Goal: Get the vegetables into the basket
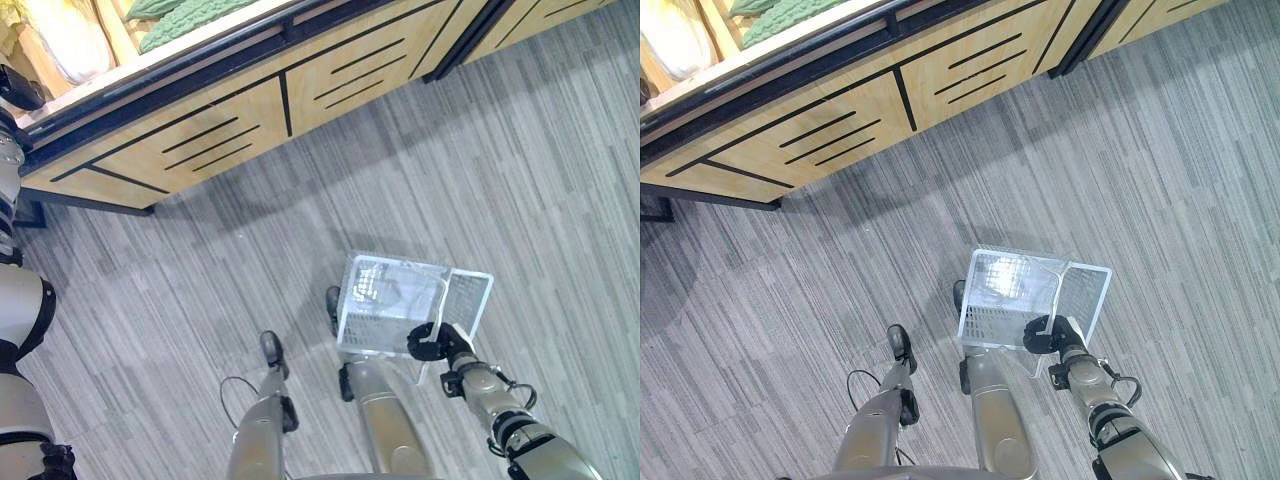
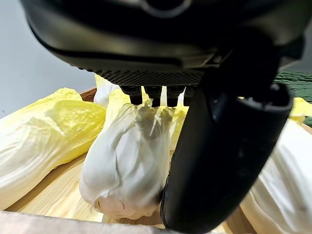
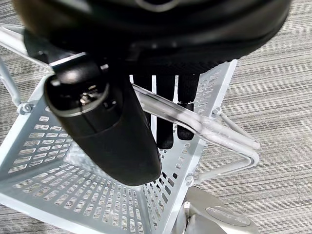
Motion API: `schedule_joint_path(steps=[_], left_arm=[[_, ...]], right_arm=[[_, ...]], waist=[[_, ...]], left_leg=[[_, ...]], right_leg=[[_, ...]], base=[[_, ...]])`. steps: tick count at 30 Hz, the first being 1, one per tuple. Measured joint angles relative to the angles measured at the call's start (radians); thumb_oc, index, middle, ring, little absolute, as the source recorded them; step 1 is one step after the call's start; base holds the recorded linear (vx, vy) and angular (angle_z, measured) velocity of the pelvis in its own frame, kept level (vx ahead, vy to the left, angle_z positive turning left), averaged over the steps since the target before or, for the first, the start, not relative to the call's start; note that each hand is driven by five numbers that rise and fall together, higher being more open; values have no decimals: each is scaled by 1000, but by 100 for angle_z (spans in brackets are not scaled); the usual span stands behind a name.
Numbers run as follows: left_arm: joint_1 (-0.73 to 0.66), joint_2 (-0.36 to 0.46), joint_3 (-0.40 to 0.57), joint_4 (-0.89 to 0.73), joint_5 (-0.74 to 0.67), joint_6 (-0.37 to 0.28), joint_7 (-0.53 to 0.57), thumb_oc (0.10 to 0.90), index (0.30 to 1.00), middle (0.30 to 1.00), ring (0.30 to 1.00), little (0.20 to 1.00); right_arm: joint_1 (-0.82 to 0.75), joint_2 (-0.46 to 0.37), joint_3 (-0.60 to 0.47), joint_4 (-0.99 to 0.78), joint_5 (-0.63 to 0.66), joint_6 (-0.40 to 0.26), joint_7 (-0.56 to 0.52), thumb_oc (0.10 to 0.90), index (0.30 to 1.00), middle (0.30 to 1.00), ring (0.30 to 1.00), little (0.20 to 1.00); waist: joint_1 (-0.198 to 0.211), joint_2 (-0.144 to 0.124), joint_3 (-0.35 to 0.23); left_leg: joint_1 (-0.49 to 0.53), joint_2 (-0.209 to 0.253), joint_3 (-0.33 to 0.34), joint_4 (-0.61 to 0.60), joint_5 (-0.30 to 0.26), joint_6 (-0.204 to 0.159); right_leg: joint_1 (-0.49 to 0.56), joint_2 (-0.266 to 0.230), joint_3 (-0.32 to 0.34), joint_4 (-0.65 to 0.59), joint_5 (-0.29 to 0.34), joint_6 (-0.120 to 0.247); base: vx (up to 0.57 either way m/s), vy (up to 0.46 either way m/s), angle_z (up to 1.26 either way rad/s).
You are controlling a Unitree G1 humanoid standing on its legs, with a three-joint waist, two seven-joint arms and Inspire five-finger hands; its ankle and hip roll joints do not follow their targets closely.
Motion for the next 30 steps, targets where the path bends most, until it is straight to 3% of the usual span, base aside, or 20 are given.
schedule_joint_path(steps=[21,30], left_arm=[[-17,26,29,-5,9,8,24,400,300,300,300,300],[73,23,52,-112,8,-2,-35,400,300,300,300,300]], right_arm=[[0,-4,2,2,-2,4,10,400,300,300,300,300],[1,-4,0,35,-22,42,42,400,300,300,300,300]], waist=[[1,-1,0],[11,-1,-1]], left_leg=[[-8,1,-6,48,-12,-16],[126,5,-15,13,-11,-14]], right_leg=[[14,-8,-3,1,0,0],[132,-2,-12,1,0,-3]], base=[[0,0,0],[-5,7,1]])
